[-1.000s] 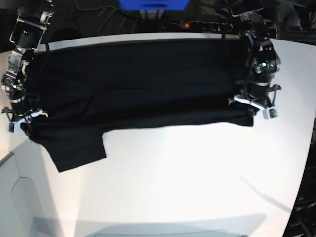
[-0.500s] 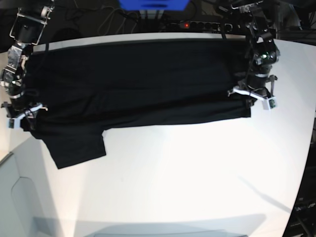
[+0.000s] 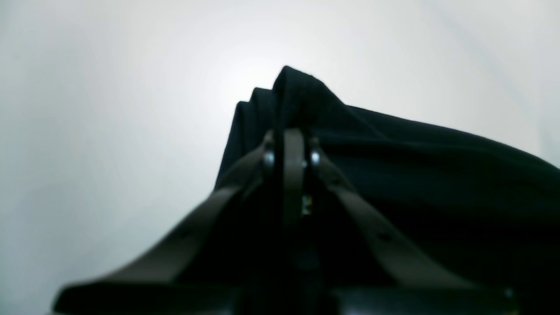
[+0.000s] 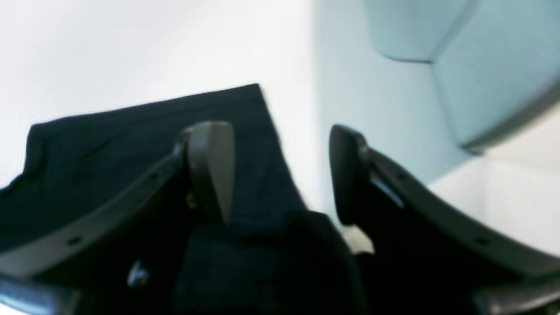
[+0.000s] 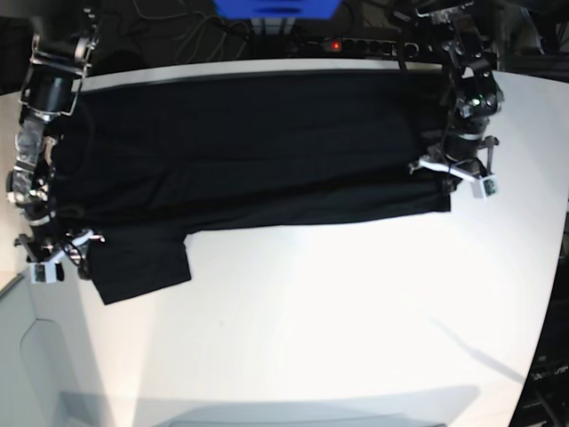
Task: Fold the T-shirt properly
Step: 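Fold the hem over toward the shoulder edge with both grippers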
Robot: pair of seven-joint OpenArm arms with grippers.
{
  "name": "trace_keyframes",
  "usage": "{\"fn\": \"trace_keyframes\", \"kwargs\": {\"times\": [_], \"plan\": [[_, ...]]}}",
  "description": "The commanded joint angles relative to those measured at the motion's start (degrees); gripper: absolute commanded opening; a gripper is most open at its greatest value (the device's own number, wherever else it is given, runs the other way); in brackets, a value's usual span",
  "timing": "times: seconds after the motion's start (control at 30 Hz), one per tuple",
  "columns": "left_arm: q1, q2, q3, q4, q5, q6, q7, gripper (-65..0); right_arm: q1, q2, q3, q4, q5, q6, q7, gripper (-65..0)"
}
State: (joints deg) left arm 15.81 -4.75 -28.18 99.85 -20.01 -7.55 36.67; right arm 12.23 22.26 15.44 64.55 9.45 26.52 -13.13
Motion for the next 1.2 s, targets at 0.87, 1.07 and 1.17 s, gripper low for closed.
{"fn": "trace_keyframes", "kwargs": {"times": [0.87, 1.07, 1.17], "plan": [[-0.3, -0.4, -0.4, 1.0, -0.3, -0.1, -1.1, -65.0, 9.2, 2.0, -5.2, -19.9, -6.5, -0.1, 0.2, -49.9], [-0.3, -0.4, -0.1, 1.0, -0.3, -0.1, -0.9, -65.0, 10.2, 2.0, -4.7, -18.9, -6.2, -0.1, 0.2, -65.0], [-0.2, -0.4, -0.1, 1.3, -0.3, -0.1, -0.8, -65.0, 9.6, 2.2, -4.6, -14.9, -6.2, -0.1, 0.2, -65.0]]}}
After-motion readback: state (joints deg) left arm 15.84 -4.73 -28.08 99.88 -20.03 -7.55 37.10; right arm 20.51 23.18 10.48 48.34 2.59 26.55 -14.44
